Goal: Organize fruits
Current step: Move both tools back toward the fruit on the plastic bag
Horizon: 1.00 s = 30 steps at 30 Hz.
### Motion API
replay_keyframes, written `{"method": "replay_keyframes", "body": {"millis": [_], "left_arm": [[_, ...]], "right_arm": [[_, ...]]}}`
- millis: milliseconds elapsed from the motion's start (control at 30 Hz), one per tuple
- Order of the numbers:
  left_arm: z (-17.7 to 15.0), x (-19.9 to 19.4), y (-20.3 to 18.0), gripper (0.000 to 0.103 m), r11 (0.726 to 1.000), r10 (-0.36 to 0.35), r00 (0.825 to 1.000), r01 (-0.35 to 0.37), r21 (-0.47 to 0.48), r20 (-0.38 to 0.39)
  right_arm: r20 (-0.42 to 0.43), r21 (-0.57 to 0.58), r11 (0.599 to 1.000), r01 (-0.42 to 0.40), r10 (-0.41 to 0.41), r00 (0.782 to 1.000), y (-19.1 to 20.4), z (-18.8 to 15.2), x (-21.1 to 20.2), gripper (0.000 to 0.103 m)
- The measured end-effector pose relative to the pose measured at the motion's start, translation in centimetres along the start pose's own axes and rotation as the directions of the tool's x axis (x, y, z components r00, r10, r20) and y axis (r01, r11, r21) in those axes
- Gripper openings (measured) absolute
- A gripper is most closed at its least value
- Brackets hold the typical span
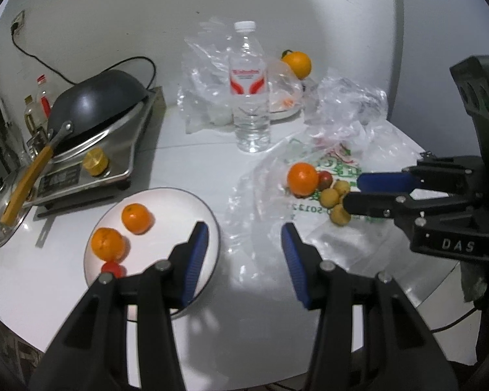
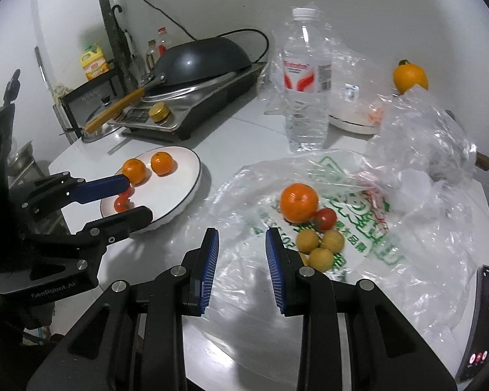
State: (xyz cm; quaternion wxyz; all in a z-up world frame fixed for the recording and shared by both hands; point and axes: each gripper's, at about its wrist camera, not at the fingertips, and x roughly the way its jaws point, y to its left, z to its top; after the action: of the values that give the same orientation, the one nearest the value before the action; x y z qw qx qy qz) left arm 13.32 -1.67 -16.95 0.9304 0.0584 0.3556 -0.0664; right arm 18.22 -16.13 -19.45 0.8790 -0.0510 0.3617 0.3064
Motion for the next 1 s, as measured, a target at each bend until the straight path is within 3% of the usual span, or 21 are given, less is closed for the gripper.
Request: {"method": "replay_keyframes", "body": {"millis": [1000], "left_arm": [[1.7, 4.3, -7.5, 0.048, 0.994, -0.065, 0.995, 0.072, 0.085, -0.081]], "right_arm": [[0.001, 0.079, 0.994, 0.070, -0.070, 0.998, -8.2, -2.2, -1.8, 0.032]]}}
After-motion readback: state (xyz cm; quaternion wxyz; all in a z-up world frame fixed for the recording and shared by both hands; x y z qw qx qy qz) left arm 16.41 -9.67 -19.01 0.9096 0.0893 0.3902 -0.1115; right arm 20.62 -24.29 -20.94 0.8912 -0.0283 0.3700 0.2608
